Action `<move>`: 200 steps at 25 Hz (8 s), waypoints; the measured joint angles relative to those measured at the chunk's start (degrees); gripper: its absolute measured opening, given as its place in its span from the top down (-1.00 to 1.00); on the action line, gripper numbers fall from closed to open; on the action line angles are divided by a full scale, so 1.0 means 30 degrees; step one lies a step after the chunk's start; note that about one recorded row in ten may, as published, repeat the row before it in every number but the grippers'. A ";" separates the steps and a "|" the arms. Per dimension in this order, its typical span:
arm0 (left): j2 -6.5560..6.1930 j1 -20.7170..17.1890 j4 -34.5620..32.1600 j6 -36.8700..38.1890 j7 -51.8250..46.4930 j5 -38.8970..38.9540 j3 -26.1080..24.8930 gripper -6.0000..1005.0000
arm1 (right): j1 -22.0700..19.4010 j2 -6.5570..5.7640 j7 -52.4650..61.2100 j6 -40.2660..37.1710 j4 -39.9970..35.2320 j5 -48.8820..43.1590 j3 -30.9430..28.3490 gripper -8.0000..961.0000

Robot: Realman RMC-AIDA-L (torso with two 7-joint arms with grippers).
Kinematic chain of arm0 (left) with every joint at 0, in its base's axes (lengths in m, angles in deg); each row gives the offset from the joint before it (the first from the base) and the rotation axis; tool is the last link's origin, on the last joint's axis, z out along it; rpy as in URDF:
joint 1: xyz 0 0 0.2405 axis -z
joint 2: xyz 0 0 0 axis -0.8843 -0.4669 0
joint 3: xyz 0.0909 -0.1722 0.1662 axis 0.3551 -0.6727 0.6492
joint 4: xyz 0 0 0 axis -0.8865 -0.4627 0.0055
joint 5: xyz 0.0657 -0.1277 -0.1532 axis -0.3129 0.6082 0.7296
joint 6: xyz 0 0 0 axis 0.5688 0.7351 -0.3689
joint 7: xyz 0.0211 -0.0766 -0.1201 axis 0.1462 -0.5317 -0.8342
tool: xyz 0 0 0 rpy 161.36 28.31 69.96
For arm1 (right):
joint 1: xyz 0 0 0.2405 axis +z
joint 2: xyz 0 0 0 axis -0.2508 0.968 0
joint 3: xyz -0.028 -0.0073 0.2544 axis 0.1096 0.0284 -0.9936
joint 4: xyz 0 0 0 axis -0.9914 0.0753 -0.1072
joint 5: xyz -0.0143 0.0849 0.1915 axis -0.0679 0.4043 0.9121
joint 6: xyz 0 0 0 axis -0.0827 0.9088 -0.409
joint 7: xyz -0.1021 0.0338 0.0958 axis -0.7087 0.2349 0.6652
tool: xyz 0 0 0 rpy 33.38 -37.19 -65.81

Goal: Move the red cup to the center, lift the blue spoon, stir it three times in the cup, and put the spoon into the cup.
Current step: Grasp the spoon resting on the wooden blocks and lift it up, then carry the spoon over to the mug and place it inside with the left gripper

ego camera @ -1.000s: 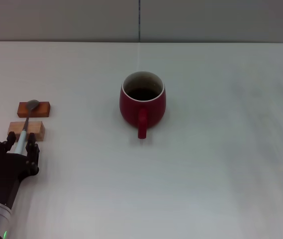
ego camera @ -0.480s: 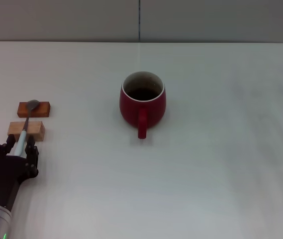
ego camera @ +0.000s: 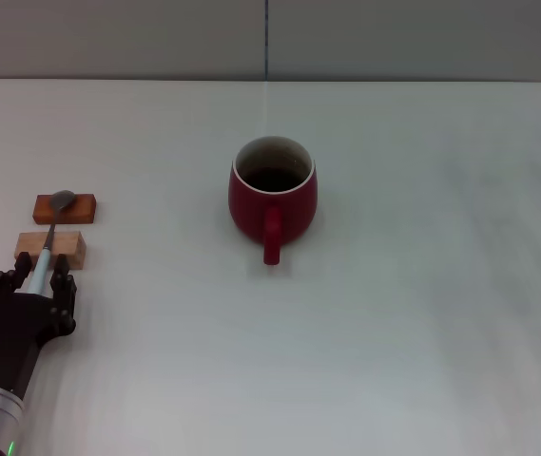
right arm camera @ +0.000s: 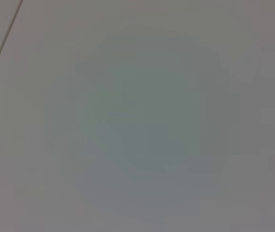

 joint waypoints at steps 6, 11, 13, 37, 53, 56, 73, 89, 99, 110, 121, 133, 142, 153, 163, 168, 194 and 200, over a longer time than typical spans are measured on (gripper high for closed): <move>0.0014 0.0001 0.0001 0.0000 0.0000 0.0001 0.0000 0.28 | -0.0025 0.0000 0.0000 -0.0100 -0.0033 0.0000 0.0007 0.97; 0.0029 -0.0012 0.0008 -0.0001 0.0000 0.0001 0.0000 0.32 | -0.0027 -0.0001 0.0001 -0.0109 -0.0070 0.0000 0.0031 0.97; 0.0029 -0.0017 0.0010 0.0000 0.0000 0.0001 0.0000 0.34 | -0.0034 0.0000 0.0001 -0.0111 -0.0077 0.0000 0.0033 0.97; 0.0058 0.0031 0.0008 -0.0001 -0.0001 0.0002 0.0000 0.57 | -0.0063 0.0000 0.0000 -0.0139 -0.0081 0.0000 0.0088 0.97; 0.0057 -0.0039 -0.0027 0.0070 -0.0001 0.0002 -0.0001 0.58 | -0.0113 0.0009 0.0001 -0.0136 0.0014 0.0001 0.0088 0.97; 0.0057 -0.0069 -0.0029 0.0102 -0.0001 0.0002 -0.0001 0.61 | -0.0114 0.0019 0.0000 -0.0136 0.0027 0.0001 0.0088 0.97; -0.0067 -0.0160 -0.0313 0.0723 -0.1594 -0.0948 0.0010 0.65 | -0.0142 0.0043 0.0001 -0.0136 0.0066 0.0000 0.0087 0.97; -0.0288 -0.0326 -0.3348 0.2073 -0.8805 -0.2843 0.0284 0.65 | -0.0141 0.0060 0.0002 -0.0136 0.0064 0.0000 0.0052 0.97; -0.0272 -0.0869 -0.8631 0.2345 -1.5929 -0.5229 0.0386 0.65 | -0.0223 0.0110 0.0002 -0.0136 0.0064 0.0027 -0.0061 0.97; -0.0316 -0.1351 -1.6375 0.2489 -2.3676 -0.8365 0.0463 0.65 | -0.0288 0.0150 0.0001 -0.0136 0.0076 0.0116 -0.0060 0.97; -0.0502 -0.1093 -2.2033 0.2940 -2.8821 -0.9824 0.1167 0.65 | -0.0373 0.0232 0.0003 -0.0136 0.0255 0.0120 -0.0090 0.97; -0.0661 -0.0684 -2.8342 0.3975 -3.2152 -0.9887 0.2203 0.65 | -0.0407 0.0235 0.0002 -0.0162 0.0323 0.0121 -0.0117 0.97; -0.0430 0.0205 -3.2930 0.3805 -3.3540 -1.2230 0.2811 0.65 | -0.0469 0.0238 0.0030 -0.0171 0.0329 0.0139 -0.0163 0.97; -0.0360 0.1500 -3.6447 0.3994 -3.4225 -1.6386 0.3676 0.65 | -0.0757 0.0324 0.0027 -0.0172 0.0416 0.0149 -0.0378 0.97; -0.0376 0.1743 -3.7793 0.5640 -3.4583 -1.8663 0.4967 0.65 | -0.0917 0.0360 0.0021 -0.0165 0.0418 0.0150 -0.0455 0.97; -0.0302 0.1844 -3.8292 0.6001 -3.4984 -1.9643 0.6043 0.65 | -0.0991 0.0380 0.0021 -0.0164 0.0417 0.0149 -0.0602 0.97; -0.0047 0.4282 -3.9430 0.2549 -3.6959 -2.5708 1.2853 0.65 | -0.1438 0.0439 0.0008 -0.0168 0.0790 0.0029 -0.0409 0.97; -0.0023 0.4857 -3.9425 0.2481 -3.7032 -2.6789 1.3278 0.65 | -0.1484 0.0438 0.0002 -0.0195 0.0809 0.0027 -0.0410 0.97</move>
